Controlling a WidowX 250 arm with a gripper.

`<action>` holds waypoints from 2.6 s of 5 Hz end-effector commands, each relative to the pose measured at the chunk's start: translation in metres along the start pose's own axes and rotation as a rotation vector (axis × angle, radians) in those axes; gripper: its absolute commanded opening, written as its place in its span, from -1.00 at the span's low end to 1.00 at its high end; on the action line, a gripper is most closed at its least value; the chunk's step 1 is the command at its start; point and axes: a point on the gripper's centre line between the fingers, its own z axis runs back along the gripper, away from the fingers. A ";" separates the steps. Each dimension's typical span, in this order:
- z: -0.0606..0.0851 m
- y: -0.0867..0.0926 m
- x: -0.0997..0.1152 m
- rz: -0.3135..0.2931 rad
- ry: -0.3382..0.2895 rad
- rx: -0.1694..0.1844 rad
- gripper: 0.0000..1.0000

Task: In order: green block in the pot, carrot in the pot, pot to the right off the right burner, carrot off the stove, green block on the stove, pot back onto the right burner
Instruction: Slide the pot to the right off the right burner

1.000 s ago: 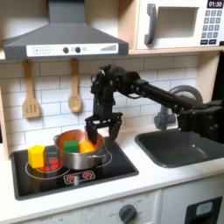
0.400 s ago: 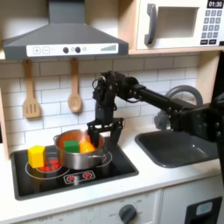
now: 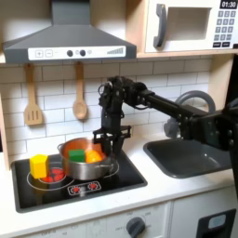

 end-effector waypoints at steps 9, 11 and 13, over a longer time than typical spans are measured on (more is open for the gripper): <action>0.011 -0.063 -0.047 -0.141 0.038 -0.056 -1.00; 0.005 -0.074 -0.053 -0.170 0.040 -0.044 -1.00; 0.006 -0.082 -0.062 -0.186 0.036 -0.049 -1.00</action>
